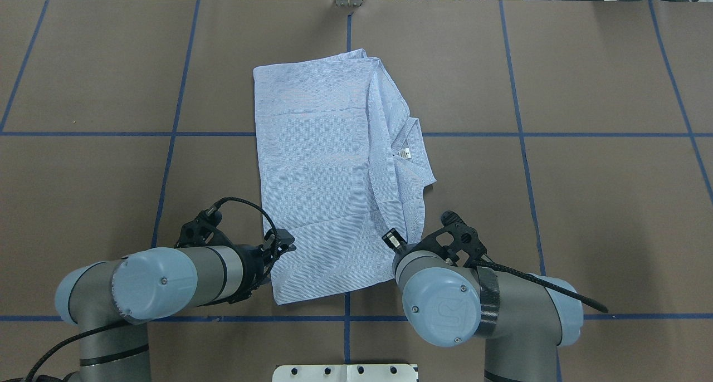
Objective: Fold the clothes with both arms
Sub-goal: 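Grasp the shirt's near edge with both grippers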
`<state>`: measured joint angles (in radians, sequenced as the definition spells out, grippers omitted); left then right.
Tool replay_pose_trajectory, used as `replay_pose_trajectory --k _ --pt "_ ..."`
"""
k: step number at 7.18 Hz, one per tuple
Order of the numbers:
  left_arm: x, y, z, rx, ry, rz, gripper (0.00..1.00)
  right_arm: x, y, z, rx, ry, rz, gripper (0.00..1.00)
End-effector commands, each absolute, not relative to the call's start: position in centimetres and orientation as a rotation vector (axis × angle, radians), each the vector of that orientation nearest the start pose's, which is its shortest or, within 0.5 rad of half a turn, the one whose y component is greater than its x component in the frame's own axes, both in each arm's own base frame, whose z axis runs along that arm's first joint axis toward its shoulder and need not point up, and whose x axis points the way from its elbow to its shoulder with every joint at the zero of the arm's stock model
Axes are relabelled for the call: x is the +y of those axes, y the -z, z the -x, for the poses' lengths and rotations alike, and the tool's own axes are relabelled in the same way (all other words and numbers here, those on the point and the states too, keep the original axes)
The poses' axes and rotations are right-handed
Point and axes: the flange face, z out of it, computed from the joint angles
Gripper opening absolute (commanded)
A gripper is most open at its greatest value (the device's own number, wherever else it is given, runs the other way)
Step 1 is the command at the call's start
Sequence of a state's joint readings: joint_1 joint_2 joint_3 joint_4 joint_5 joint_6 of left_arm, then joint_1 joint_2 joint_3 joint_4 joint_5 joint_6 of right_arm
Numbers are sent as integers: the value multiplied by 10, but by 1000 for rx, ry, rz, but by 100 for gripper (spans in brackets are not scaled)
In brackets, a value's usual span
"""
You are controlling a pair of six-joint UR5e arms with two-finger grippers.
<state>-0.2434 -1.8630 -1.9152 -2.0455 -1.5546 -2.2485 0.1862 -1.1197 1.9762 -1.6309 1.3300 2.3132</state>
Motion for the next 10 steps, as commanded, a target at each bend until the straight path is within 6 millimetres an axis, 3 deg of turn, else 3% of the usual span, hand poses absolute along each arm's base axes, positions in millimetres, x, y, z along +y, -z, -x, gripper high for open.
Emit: replay_pose_trajectory --k 1,3,5,8,10 --pt "-243 -298 -534 1101 841 280 83 -262 -246 543 -858 -969 -2 0" --pt "-232 -301 -541 1090 855 305 70 -261 -246 544 -858 -967 -1 0" --pt "-232 -300 -540 1090 863 311 0 -260 -249 544 -853 -966 -2 0" --pt "-232 -285 -533 1124 852 316 0 -256 -257 544 -839 -959 -3 0" --pt "-227 -240 -488 1224 836 350 0 -243 -238 534 -885 -957 23 0"
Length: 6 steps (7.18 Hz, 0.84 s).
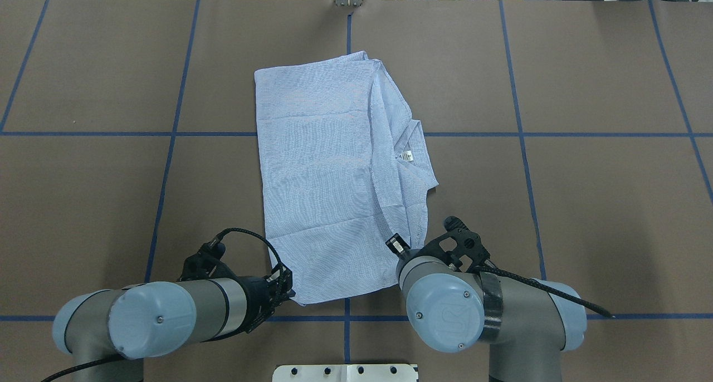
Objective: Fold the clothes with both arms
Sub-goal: 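Grasp the shirt's near edge with both grippers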
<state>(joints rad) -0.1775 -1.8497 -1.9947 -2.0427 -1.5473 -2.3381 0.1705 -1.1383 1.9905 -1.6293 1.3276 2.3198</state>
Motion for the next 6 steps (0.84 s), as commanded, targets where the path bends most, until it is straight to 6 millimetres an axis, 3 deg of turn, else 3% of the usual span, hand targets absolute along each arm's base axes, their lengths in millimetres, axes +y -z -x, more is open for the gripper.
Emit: replay_pose_trajectory --k 1,2,4,5,6 --pt "-220 -223 -467 1247 831 370 0 -219 -226 499 -935 -952 72 0" --pt "-216 -204 -447 1255 843 388 0 -196 -216 448 -992 -957 136 0" --pt "-207 -168 -399 1288 809 443 0 -179 -178 373 -1004 -939 218 0" --pt "-204 -161 -386 1280 806 453 0 -167 -178 369 -955 -944 262 0" --pt "-203 -154 -379 1295 803 457 0 -170 -177 367 -954 -953 259 0"
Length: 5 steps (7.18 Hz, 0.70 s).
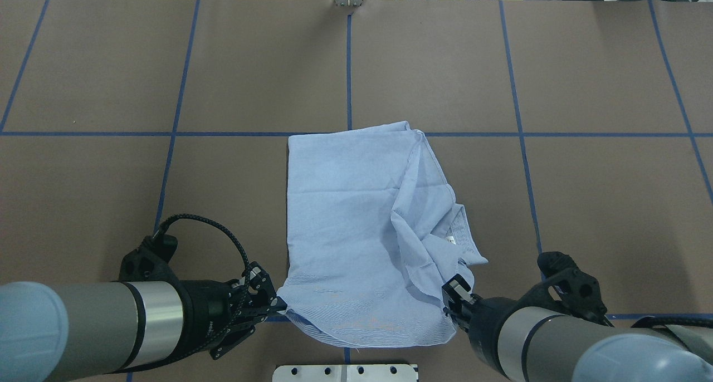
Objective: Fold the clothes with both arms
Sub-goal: 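Grasp the shirt's near edge with both grippers, then lift the near edge with both grippers and fold it over toward the collar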
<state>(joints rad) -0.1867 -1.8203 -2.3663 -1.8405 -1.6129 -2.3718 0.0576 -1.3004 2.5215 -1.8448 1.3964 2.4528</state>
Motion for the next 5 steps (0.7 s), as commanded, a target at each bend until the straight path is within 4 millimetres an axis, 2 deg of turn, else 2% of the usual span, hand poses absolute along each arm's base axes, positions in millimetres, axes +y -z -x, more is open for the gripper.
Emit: replay_pose_trajectory --k 1,2,3,4,5 --pt "-206 -152 -378 1304 799 449 0 -190 -165 361 -989 -997 246 0" --pt "-249 -157 -380 1311 862 365 0 -214 -167 370 -980 -1039 205 0" --pt "-296 -145 -398 1317 857 285 0 -251 -167 399 -948 -1094 155 0" --pt "-340 -159 -412 1272 883 250 0 -292 -178 424 -888 -1109 106 0" --pt "-370 -170 -422 1258 862 182 0 -327 -178 424 -896 -1096 109 0"
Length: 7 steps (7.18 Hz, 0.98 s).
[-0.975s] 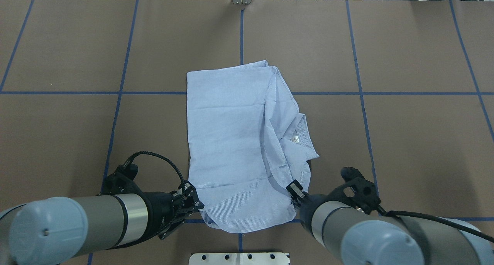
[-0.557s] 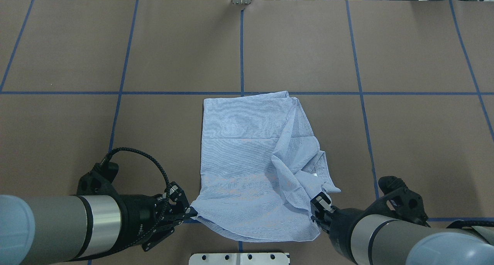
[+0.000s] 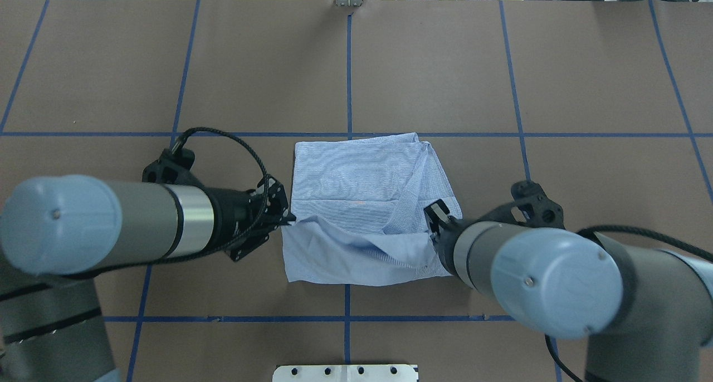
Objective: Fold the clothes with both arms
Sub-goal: 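Lift the near edge with both grippers and fold it over toward the collar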
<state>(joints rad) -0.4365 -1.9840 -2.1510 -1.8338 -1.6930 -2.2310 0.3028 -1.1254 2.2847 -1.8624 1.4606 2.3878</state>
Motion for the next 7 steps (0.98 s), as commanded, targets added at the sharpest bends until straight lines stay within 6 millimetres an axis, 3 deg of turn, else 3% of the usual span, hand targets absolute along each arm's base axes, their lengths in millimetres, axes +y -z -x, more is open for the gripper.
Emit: replay_pose_trajectory --k 1,3,5,7 --pt "-400 -188 -429 1249 889 149 0 -365 -196 430 -887 -1109 137 0" --pt "-454 -208 -463 1258 915 113 0 -418 -239 453 -878 -1097 108 0" --pt "-477 -219 -480 1244 924 96 0 -447 -254 467 -887 -1084 112 0" --pt "-506 -239 -509 1216 920 71 0 -487 -258 501 -871 -1096 115 24"
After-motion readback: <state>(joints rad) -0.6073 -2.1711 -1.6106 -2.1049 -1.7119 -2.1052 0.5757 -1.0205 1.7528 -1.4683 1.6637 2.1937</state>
